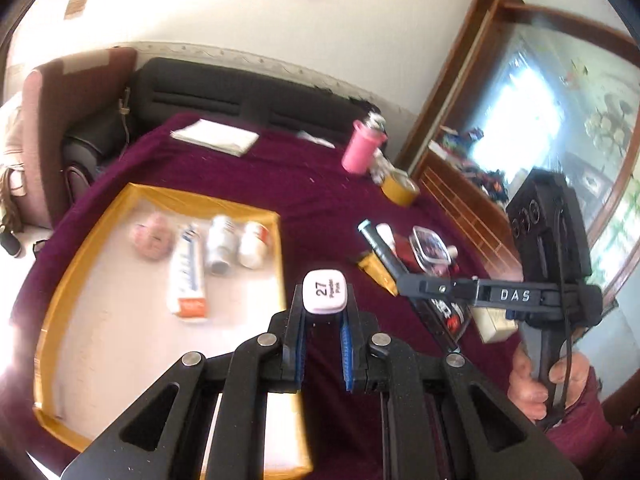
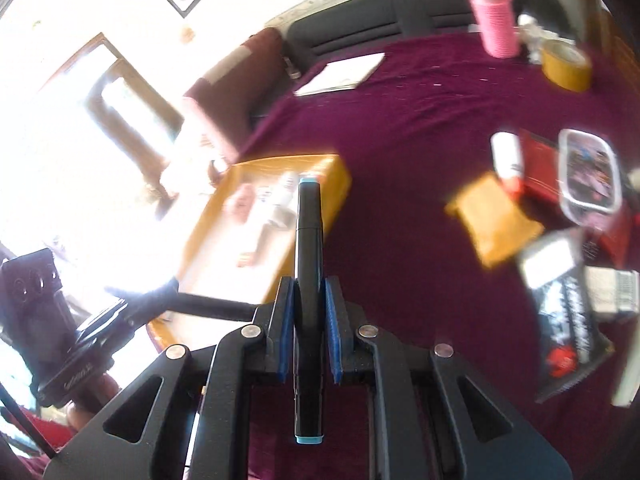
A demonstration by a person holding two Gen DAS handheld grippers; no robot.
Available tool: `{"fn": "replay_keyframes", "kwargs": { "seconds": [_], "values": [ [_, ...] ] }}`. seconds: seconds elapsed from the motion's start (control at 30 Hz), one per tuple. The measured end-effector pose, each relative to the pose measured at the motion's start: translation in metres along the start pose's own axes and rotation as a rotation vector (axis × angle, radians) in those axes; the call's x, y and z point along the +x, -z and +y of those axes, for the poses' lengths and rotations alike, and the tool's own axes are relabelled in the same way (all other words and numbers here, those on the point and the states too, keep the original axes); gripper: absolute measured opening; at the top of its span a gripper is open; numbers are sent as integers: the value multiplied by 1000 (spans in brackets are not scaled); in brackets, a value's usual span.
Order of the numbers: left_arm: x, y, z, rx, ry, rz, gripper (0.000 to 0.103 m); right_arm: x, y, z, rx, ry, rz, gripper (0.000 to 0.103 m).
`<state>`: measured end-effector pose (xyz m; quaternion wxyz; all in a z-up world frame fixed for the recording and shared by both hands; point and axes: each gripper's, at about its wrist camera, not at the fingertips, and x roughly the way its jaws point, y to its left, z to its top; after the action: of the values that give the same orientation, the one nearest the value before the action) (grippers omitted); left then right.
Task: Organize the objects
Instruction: 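Lower both markers into the yellow tray and open both grippers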
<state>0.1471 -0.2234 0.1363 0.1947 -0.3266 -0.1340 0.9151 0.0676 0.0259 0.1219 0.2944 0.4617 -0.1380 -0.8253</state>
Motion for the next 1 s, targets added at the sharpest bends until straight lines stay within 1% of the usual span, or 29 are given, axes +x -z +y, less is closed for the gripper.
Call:
{"fn": "replay_keyframes", "kwargs": {
  "seconds": [0.1,0.17,0.27,0.33,0.5,0.63,0.7,0.77,0.83,0.9,1.0],
  "values": [
    [-18,-8,29,-29,-21,-27,11,21,-10,28,-39,-31,30,13],
    [-20,-14,48,-37,-57,-20,11,41,-16,45,-52,-52,61,13],
    [-14,-22,74,-20,-133,23,11,74,-25,66,-55,-70,102,13],
    [-2,-28,96,-24,-172,75,11,95,-29,74,-39,-83,130,13],
    [49,-41,143,-59,-231,196,12,147,-40,83,25,-103,204,13],
    [72,-51,154,-58,-223,229,12,182,-47,84,88,-98,248,13],
    [89,-55,154,-38,-245,255,12,196,-50,82,121,-76,255,13],
    [104,-55,156,-4,-285,285,11,208,-53,76,158,-53,259,13],
    [123,-57,163,13,-310,317,11,215,-54,70,186,-35,260,13],
    [135,-57,169,5,-336,337,11,221,-57,65,216,-27,262,13],
    [148,-56,180,-30,-345,352,11,225,-60,62,234,4,257,13]
  ]
}}
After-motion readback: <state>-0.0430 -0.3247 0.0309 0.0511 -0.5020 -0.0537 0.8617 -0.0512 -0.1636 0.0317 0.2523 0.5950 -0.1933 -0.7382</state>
